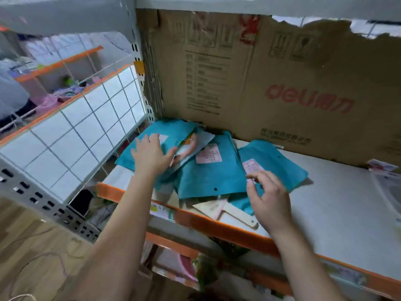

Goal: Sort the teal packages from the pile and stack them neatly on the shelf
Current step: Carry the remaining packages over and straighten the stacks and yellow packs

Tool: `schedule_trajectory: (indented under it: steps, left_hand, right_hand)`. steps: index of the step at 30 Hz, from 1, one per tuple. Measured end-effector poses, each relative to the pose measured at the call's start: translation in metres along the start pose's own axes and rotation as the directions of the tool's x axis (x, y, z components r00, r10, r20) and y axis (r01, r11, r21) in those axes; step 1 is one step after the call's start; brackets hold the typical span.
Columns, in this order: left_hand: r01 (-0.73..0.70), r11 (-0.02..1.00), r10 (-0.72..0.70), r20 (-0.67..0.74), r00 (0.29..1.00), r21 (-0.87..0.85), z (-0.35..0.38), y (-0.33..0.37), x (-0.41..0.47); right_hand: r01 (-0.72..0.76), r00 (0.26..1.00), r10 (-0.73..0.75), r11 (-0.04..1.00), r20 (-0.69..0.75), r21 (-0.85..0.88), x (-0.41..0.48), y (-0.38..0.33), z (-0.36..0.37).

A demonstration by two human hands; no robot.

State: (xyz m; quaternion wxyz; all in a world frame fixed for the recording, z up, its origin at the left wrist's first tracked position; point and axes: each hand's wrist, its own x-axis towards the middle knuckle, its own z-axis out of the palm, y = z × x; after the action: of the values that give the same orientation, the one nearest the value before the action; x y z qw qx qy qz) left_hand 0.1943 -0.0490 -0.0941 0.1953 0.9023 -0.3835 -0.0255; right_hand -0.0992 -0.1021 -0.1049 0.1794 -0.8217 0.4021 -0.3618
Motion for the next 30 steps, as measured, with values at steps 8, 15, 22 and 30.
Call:
schedule_trajectory:
  steps: [8,15,22,30]
  left_hand:
    - [-0.11,0.975,0.11,0.011,0.994,0.193,0.006,-0.012,0.022]
    - [-0.403,0.867,0.402,0.068,0.913,0.294,-0.012,-0.004,0.019]
    - [-0.304,0.941,0.334,-0.265,0.905,0.147,-0.05,-0.026,0.002]
    - [-0.301,0.928,0.081,-0.666,0.741,-0.222,-0.081,-0.056,-0.018]
  right_hand:
    - [-0.037,0.999,0.037,0.999,-0.011,-0.023,0.0,-0.014,0.015]
    - [-0.034,0.999,0.034,0.998,-0.009,-0.047,0.013,-0.029,0.032]
    - [-0.035,0.997,0.036,0.999,0.067,-0.008,0.04,-0.039,0.053]
    - [-0.211,0.94,0.236,0.97,0.247,-0.123,0.096,-0.055,0.089]
